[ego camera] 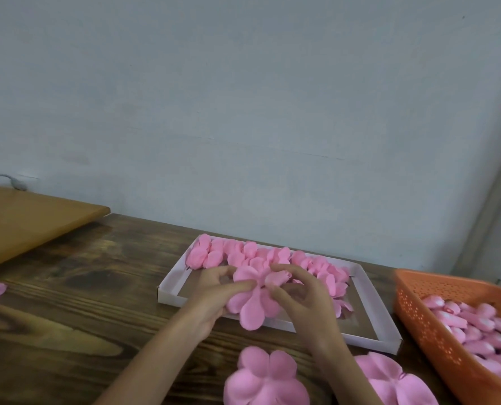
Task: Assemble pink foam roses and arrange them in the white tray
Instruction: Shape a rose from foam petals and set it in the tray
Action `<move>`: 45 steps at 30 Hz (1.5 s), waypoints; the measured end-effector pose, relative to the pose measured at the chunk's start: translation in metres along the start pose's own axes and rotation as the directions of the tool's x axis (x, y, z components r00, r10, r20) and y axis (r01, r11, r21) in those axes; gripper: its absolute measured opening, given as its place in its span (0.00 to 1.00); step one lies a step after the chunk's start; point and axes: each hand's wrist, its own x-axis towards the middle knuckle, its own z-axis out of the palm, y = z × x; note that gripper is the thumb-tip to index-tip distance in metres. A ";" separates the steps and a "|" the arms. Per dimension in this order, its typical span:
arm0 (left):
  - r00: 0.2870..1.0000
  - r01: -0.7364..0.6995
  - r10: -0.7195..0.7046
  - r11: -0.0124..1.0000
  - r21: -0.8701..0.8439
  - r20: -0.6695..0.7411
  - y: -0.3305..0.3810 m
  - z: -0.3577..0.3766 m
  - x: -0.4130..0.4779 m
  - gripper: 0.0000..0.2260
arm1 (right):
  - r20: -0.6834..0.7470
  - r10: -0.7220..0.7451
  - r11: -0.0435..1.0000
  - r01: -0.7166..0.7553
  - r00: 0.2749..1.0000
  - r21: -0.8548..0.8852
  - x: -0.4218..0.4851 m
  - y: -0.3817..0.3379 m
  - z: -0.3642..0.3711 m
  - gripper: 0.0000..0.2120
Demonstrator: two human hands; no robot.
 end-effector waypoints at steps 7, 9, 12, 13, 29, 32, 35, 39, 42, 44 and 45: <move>0.995 -0.018 0.024 0.998 0.063 -0.097 -0.001 0.001 0.000 0.11 | 0.006 -0.014 0.997 0.015 1.000 -0.069 0.001 0.003 0.001 0.12; 0.995 -0.019 0.025 0.998 0.061 -0.101 0.000 0.001 0.000 0.11 | 0.013 -0.021 0.997 0.022 1.000 -0.074 0.001 0.004 0.002 0.12; 0.994 -0.023 0.030 0.998 0.065 -0.103 -0.001 0.002 0.000 0.11 | 0.026 -0.030 0.996 0.032 0.999 -0.077 0.001 0.006 0.003 0.12; 0.995 -0.028 0.034 0.997 0.067 -0.097 -0.001 0.003 0.000 0.10 | 0.025 -0.034 0.996 0.036 0.999 -0.077 0.001 0.006 0.003 0.12; 0.998 -0.039 0.044 0.995 0.094 -0.052 0.002 0.004 -0.003 0.09 | 0.086 -0.123 0.947 0.143 0.989 -0.288 0.000 0.004 -0.003 0.17; 0.999 -0.032 0.034 0.996 0.084 -0.018 0.003 0.004 -0.005 0.09 | 0.053 -0.144 0.935 0.153 0.988 -0.320 0.000 0.003 -0.002 0.17; 1.000 -0.007 0.006 0.999 0.050 0.026 0.004 0.006 -0.008 0.14 | 0.002 -0.147 0.924 0.138 0.989 -0.356 0.000 0.002 -0.004 0.16; 0.999 0.017 -0.016 0.998 -0.058 0.030 0.001 0.007 -0.007 0.15 | 0.039 -0.136 0.914 0.141 0.990 -0.381 0.002 0.001 -0.013 0.10; 1.000 0.005 -0.003 0.996 -0.087 0.013 -0.001 0.007 -0.007 0.15 | 0.079 -0.129 0.926 0.149 0.988 -0.346 0.002 0.000 -0.016 0.12; 1.000 -0.006 0.006 0.996 -0.086 -0.001 -0.002 0.008 -0.007 0.15 | 0.064 -0.127 0.934 0.141 0.990 -0.329 0.002 0.000 -0.015 0.13; 1.000 -0.012 0.011 0.995 -0.097 -0.007 -0.002 0.009 -0.007 0.15 | 0.053 -0.129 0.935 0.140 0.990 -0.326 0.002 0.000 -0.014 0.13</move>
